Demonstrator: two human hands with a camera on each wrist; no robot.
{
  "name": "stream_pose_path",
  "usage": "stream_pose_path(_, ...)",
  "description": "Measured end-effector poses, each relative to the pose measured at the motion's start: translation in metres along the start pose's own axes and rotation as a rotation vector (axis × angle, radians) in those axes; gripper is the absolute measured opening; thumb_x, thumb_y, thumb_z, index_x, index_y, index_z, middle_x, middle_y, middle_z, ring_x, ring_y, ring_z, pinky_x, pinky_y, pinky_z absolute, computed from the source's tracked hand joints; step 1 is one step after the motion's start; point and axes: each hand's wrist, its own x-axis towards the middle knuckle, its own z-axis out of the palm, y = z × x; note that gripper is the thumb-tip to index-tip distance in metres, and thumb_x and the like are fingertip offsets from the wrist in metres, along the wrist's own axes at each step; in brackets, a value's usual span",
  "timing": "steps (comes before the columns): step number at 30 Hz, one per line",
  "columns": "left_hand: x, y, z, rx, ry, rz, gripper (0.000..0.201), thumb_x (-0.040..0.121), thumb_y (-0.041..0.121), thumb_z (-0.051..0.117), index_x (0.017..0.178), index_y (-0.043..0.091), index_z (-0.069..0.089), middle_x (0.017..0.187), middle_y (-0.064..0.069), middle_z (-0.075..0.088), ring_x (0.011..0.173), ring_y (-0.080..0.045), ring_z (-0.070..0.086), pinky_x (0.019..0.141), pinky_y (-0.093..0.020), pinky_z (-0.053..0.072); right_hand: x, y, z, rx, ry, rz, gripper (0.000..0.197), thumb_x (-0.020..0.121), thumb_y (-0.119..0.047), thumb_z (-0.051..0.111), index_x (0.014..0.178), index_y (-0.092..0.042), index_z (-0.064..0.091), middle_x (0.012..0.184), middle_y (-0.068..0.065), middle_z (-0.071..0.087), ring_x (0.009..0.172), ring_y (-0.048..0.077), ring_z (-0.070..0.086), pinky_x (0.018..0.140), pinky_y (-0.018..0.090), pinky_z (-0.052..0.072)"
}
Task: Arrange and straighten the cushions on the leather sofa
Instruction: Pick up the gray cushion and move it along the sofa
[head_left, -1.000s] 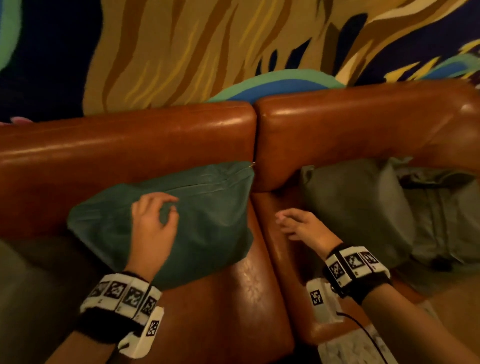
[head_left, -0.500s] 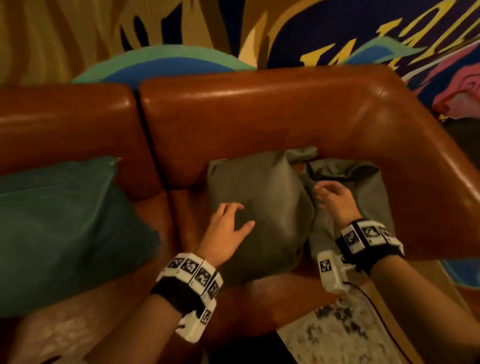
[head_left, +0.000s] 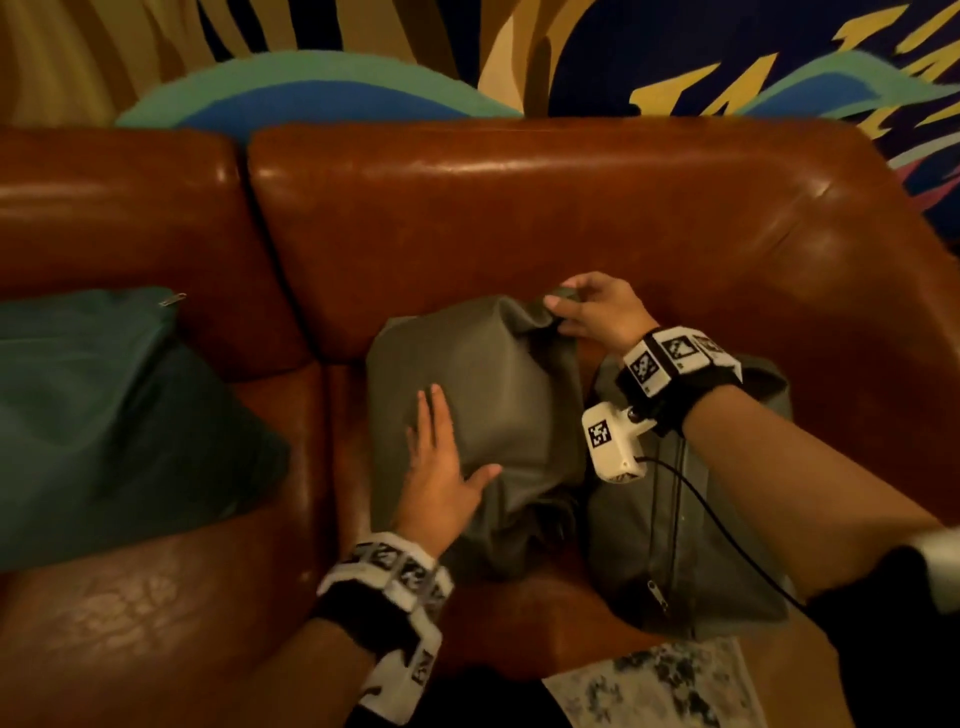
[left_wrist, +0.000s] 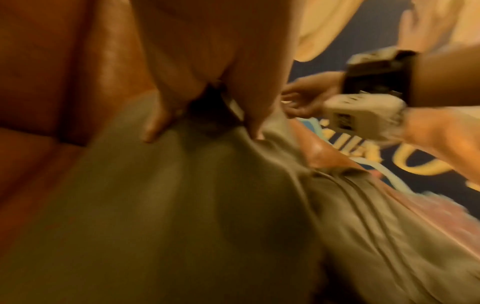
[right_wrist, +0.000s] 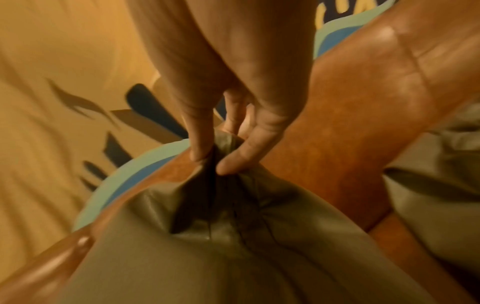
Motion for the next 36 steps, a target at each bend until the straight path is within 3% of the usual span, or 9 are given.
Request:
stream_pose_path(5,-0.001,-0.064,-0.087,-0.191,0.027,-0.106,0.101,0.068,0.058,0.075,0.143,0.055,0.008,0.151,0.005,0.038,0.136,-0.012,0.04,0.113,-0.038,0.034,-0.041,-0.023,0.02,0.151,-0.229,-0.105,0.026,0.097,-0.02,0.059,0.12,-0.029,0.056,0.124,0.002,0.063,0.106,0.013,0.063,0.088,0.029,0.055)
stream_pose_path(11,-0.003,-0.07,-0.115,-0.382,0.012,-0.275,0.091,0.083,0.019,0.072,0.152,0.034,0.015,0.152,-0.001,0.037,0.133,-0.019,0.041,0.112,-0.04,0.034,-0.075,0.052,0.053,0.074,-0.128,0.225,0.071,0.091,-0.036,0.065,0.151,-0.035,0.027,0.149,-0.004,0.043,0.13,0.02,0.044,0.096,0.044,0.035)
stream_pose_path(16,-0.011,-0.049,-0.09,-0.659,0.052,-0.304,0.078,0.083,0.03,0.065,0.147,0.043,0.023,0.137,0.01,0.045,0.11,-0.007,0.054,0.092,-0.026,0.047,-0.091,0.077,0.075,0.224,-0.192,0.333,0.078,0.086,-0.053,0.064,0.15,-0.05,0.02,0.153,-0.01,0.038,0.142,0.027,0.034,0.115,0.061,0.019)
stream_pose_path(18,-0.009,-0.041,-0.088,-0.692,0.028,-0.313,0.079,0.075,0.037,0.072,0.142,0.044,0.033,0.134,0.007,0.051,0.115,-0.015,0.054,0.101,-0.037,0.045,-0.094,0.079,0.072,0.29,-0.194,0.319,0.082,0.075,-0.061,0.07,0.146,-0.053,0.03,0.148,-0.014,0.047,0.138,0.023,0.04,0.115,0.064,0.019)
stream_pose_path(21,-0.011,-0.027,-0.09,-0.739,-0.05,-0.281,0.087,0.051,0.054,0.081,0.13,0.045,0.044,0.114,0.018,0.06,0.104,-0.007,0.06,0.085,-0.027,0.05,-0.111,0.078,0.061,0.322,-0.195,0.304,0.087,0.068,-0.061,0.073,0.144,-0.053,0.033,0.141,-0.018,0.051,0.134,0.018,0.044,0.116,0.061,0.022)
stream_pose_path(25,0.006,-0.005,-0.101,-0.628,-0.222,-0.215,0.065,0.064,0.04,0.077,0.123,0.044,0.051,0.109,0.017,0.068,0.104,-0.006,0.063,0.086,-0.024,0.05,-0.14,0.081,0.054,0.424,-0.099,0.268,0.091,0.073,-0.049,0.076,0.145,-0.057,0.021,0.137,-0.018,0.049,0.126,0.015,0.048,0.115,0.056,0.031)
stream_pose_path(28,0.038,0.011,-0.111,-0.342,-0.334,-0.137,0.075,0.066,0.049,0.079,0.133,0.05,0.045,0.124,0.022,0.06,0.117,-0.005,0.056,0.101,-0.026,0.042,-0.144,0.093,0.062,0.552,-0.025,0.339,0.092,0.079,-0.047,0.073,0.145,-0.058,0.01,0.147,-0.012,0.041,0.135,0.024,0.042,0.111,0.064,0.031)
stream_pose_path(31,0.06,0.021,-0.124,0.008,-0.289,-0.079,0.082,0.075,0.051,0.073,0.145,0.036,0.032,0.13,0.016,0.049,0.122,-0.009,0.048,0.098,-0.023,0.035,-0.132,0.095,0.075,0.524,-0.042,0.378,0.088,0.081,-0.045,0.073,0.147,-0.047,0.015,0.146,-0.008,0.042,0.132,0.028,0.045,0.104,0.063,0.04)
stream_pose_path(36,0.033,-0.019,-0.137,-0.028,-0.077,-0.258,0.104,0.062,0.081,0.064,0.147,0.032,0.03,0.145,0.003,0.045,0.13,-0.022,0.047,0.109,-0.04,0.038,-0.077,0.065,0.052,0.314,0.2,0.086,0.132,0.037,-0.066,0.09,0.148,-0.03,0.027,0.148,0.002,0.047,0.133,0.025,0.05,0.108,0.048,0.043)
